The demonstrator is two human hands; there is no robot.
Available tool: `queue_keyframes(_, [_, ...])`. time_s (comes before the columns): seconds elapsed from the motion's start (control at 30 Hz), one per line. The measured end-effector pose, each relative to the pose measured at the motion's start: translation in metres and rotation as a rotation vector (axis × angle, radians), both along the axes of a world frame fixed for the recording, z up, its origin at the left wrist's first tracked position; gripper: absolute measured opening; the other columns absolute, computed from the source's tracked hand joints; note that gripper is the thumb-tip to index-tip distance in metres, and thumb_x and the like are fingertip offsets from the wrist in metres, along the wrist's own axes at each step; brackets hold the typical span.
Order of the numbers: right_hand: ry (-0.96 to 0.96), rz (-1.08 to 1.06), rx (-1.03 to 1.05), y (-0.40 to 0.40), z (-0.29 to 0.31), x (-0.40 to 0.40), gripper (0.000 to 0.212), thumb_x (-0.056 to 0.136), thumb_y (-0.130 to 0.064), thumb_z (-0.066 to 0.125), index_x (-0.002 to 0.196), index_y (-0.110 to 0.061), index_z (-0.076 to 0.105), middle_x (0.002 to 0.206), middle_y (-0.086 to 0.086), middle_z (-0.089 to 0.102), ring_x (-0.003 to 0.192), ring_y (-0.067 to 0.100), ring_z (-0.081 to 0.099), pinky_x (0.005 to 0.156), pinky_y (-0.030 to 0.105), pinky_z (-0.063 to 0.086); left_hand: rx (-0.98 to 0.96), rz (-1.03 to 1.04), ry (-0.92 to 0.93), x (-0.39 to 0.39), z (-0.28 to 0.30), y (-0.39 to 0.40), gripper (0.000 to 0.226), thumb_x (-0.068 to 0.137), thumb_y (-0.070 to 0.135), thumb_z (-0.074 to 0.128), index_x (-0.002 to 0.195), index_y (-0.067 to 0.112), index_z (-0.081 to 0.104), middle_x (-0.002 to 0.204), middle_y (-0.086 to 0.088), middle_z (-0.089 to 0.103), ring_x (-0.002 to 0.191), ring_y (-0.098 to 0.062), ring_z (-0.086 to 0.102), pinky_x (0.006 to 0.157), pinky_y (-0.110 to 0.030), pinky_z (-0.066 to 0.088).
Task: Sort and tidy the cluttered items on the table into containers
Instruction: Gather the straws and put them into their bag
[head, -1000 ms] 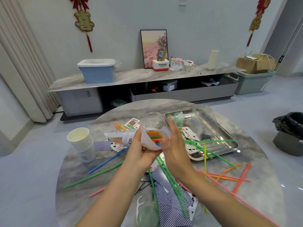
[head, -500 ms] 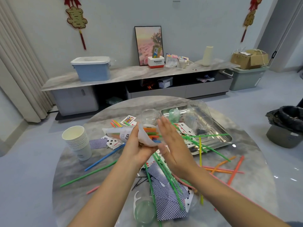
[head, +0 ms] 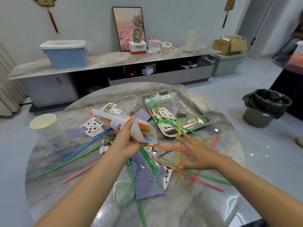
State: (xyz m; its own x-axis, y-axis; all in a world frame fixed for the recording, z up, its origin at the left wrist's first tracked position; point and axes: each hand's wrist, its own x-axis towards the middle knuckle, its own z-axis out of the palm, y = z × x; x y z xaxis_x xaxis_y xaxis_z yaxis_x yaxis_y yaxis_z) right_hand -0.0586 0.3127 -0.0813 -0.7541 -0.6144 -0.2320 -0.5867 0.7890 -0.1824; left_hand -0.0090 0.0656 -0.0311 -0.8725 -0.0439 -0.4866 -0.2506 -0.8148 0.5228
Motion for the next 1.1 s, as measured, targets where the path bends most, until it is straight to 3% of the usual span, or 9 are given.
queue_keyframes(0.1, [-0.105,-0.015,0.170,0.011,-0.019,0.007,0.135,0.055,-0.064,0.076,0.148,-0.027,-0.015,0.156,0.014,-0.016,0.145,0.033,-0.006,0.117,0.046,0.011,0.009,0.010,-0.007,-0.001,-0.004,0.003,0.046,0.085,0.033,0.064,0.124,0.011,0.052,0.114,-0.017,0.063,0.104,-0.033,0.061,0.088,-0.060,0.045])
queue_keyframes(0.2, [-0.098,-0.042,0.186,0.009,-0.031,0.006,0.136,0.059,-0.055,0.079,0.147,-0.020,-0.018,0.156,0.016,-0.012,0.145,0.033,-0.003,0.117,0.044,0.013,-0.013,0.009,-0.004,-0.002,-0.007,0.005,0.040,0.086,0.033,0.063,0.119,0.012,0.053,0.110,-0.016,0.064,0.102,-0.032,0.061,0.086,-0.060,0.046])
queue_keyframes(0.4, [0.033,-0.046,0.046,-0.002,-0.028,-0.006,0.081,0.081,-0.034,0.068,0.145,-0.012,0.023,0.137,0.009,0.044,0.126,0.027,0.041,0.099,0.031,0.031,-0.015,-0.016,-0.004,-0.003,-0.007,0.001,0.039,0.086,0.035,0.064,0.116,0.012,0.055,0.104,-0.014,0.066,0.097,-0.029,0.063,0.070,-0.054,0.056])
queue_keyframes(0.53, [0.027,-0.066,-0.059,-0.003,-0.040,-0.010,0.063,0.085,-0.028,0.065,0.139,-0.015,0.035,0.132,0.007,0.046,0.124,0.024,0.044,0.098,0.028,0.030,-0.014,-0.001,0.003,-0.005,-0.007,-0.003,0.049,0.086,0.036,0.063,0.128,0.014,0.053,0.115,-0.014,0.065,0.099,-0.030,0.064,0.078,-0.057,0.053])
queue_keyframes(0.67, [0.090,-0.081,-0.178,0.000,-0.043,-0.014,0.070,0.081,-0.032,0.069,0.139,-0.014,0.034,0.135,0.006,0.044,0.125,0.022,0.042,0.099,0.026,0.030,0.009,-0.002,0.006,-0.004,-0.006,-0.005,0.054,0.085,0.034,0.064,0.133,0.014,0.051,0.121,-0.014,0.063,0.101,-0.032,0.063,0.076,-0.061,0.052])
queue_keyframes(0.77, [0.210,0.066,-0.088,0.000,-0.040,-0.024,0.079,0.078,-0.041,0.069,0.145,-0.028,0.030,0.135,0.004,0.039,0.124,0.023,0.039,0.101,0.031,0.030,0.025,-0.004,0.008,-0.004,-0.005,-0.006,0.054,0.084,0.034,0.065,0.133,0.013,0.051,0.122,-0.015,0.063,0.103,-0.032,0.063,0.074,-0.064,0.050])
queue_keyframes(0.9, [0.205,0.152,-0.002,-0.006,-0.035,-0.037,0.052,0.087,-0.034,0.060,0.137,-0.028,0.046,0.134,0.004,0.038,0.122,0.022,0.037,0.098,0.029,0.032,0.024,0.005,-0.002,-0.006,-0.003,-0.007,0.050,0.086,0.034,0.064,0.129,0.011,0.053,0.113,-0.016,0.066,0.093,-0.033,0.066,0.068,-0.063,0.052])
queue_keyframes(1.0, [0.224,0.183,-0.119,-0.010,-0.038,-0.042,0.028,0.085,-0.020,0.062,0.113,-0.015,0.064,0.113,0.012,0.050,0.106,0.030,0.051,0.083,0.036,0.044,0.022,0.004,-0.005,-0.006,-0.005,-0.008,0.049,0.085,0.034,0.065,0.126,0.010,0.054,0.106,-0.017,0.067,0.082,-0.034,0.070,0.062,-0.060,0.054])
queue_keyframes(1.1, [0.266,0.194,-0.185,-0.015,-0.043,-0.044,0.017,0.082,-0.016,0.064,0.097,-0.009,0.067,0.101,0.015,0.054,0.089,0.034,0.058,0.070,0.036,0.045,0.029,0.004,-0.007,-0.005,-0.004,-0.009,0.049,0.085,0.033,0.064,0.127,0.010,0.053,0.114,-0.018,0.065,0.093,-0.034,0.066,0.065,-0.063,0.052])
